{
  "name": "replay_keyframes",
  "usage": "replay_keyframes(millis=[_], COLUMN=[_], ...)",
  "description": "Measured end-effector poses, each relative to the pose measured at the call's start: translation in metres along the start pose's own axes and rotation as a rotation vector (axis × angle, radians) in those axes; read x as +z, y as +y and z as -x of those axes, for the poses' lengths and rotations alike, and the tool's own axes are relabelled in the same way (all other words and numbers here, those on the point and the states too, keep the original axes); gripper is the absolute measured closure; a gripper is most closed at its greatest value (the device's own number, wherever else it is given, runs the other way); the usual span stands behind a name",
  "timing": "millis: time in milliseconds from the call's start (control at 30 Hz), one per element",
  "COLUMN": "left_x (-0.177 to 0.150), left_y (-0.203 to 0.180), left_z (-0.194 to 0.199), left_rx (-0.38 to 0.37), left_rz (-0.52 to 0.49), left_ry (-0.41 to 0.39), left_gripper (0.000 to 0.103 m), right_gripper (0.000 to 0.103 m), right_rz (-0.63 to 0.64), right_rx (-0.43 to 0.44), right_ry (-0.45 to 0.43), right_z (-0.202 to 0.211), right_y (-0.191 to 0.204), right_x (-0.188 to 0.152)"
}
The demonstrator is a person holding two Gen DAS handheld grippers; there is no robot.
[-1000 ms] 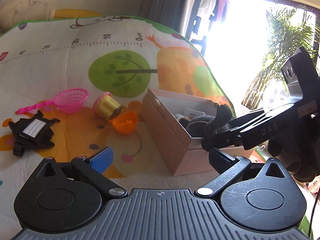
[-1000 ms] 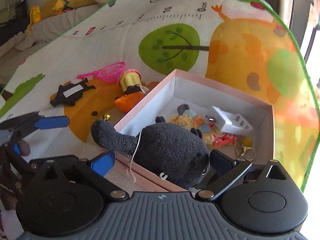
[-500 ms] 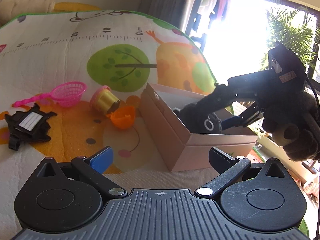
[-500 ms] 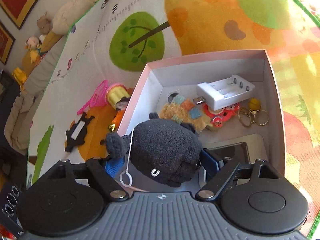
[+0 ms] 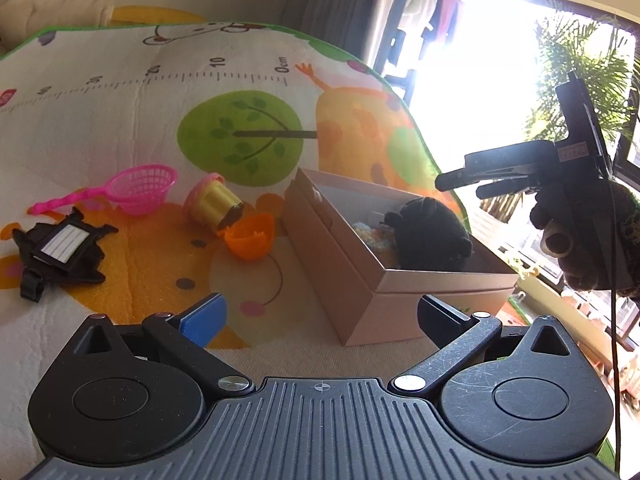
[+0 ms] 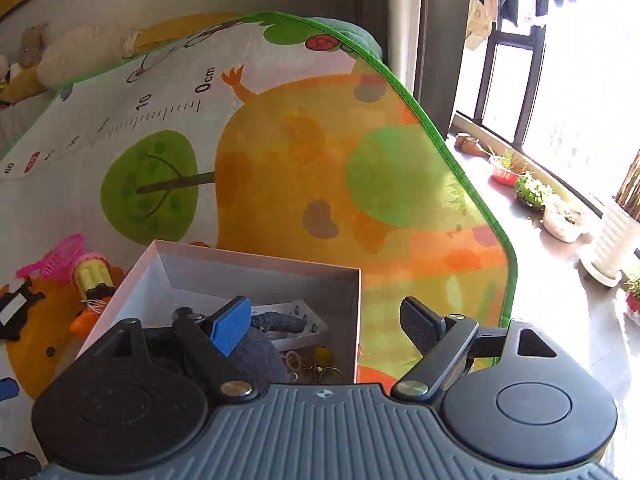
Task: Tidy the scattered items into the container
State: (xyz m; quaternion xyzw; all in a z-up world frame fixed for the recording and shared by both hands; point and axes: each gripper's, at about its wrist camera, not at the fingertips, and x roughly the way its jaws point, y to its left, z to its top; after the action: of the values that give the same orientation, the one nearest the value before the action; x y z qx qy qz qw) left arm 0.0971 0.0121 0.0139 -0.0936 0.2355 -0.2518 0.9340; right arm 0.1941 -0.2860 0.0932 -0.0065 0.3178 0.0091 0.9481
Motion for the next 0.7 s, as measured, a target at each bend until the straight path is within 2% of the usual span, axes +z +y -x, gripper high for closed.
replay_keyframes(millis=[167, 300, 367, 433, 533, 600, 700], left_x=[0.002, 0.004, 0.006, 0.008, 0.008, 0.008, 0.007], left_y=[0.001, 0.007, 0.014, 0.026, 0.04, 0.042, 0.036], left_z=[0.002, 0.004, 0.006, 0.007, 0.007, 0.008, 0.007], left_rx=[0.048, 0.157, 0.217, 0.27, 0.264, 0.247, 0.224], left_rz=[0.005, 0.031, 0.066, 0.121, 0.202, 0.206, 0.159], left_ry=[-0.026, -0.057, -0.069, -0.064, -0.043, -0.047, -0.043], left_gripper=[0.0, 0.0, 0.0, 0.0, 0.0, 0.0, 0.0], right_gripper=[0.02, 0.02, 0.02, 0.02, 0.02, 0.02, 0.02], right_rz=[0.003, 0.019, 0.047, 0.114, 0.221, 0.274, 0.342], right_rx=[0.192, 0.369, 0.41, 0.389, 0.337, 0.289, 0.235], right_ry=[0.039, 0.169, 0.233, 0.261, 0.277, 0.288, 0.294], right_z=[0.006, -0.012, -0.029, -0.05, -0.082, -0.103, -0.127], right_y=[0.029, 0.082, 0.111, 0.145, 0.188, 0.211, 0.235], right_x=[0.01, 0.025, 0.031, 0.038, 0.04, 0.037, 0.033])
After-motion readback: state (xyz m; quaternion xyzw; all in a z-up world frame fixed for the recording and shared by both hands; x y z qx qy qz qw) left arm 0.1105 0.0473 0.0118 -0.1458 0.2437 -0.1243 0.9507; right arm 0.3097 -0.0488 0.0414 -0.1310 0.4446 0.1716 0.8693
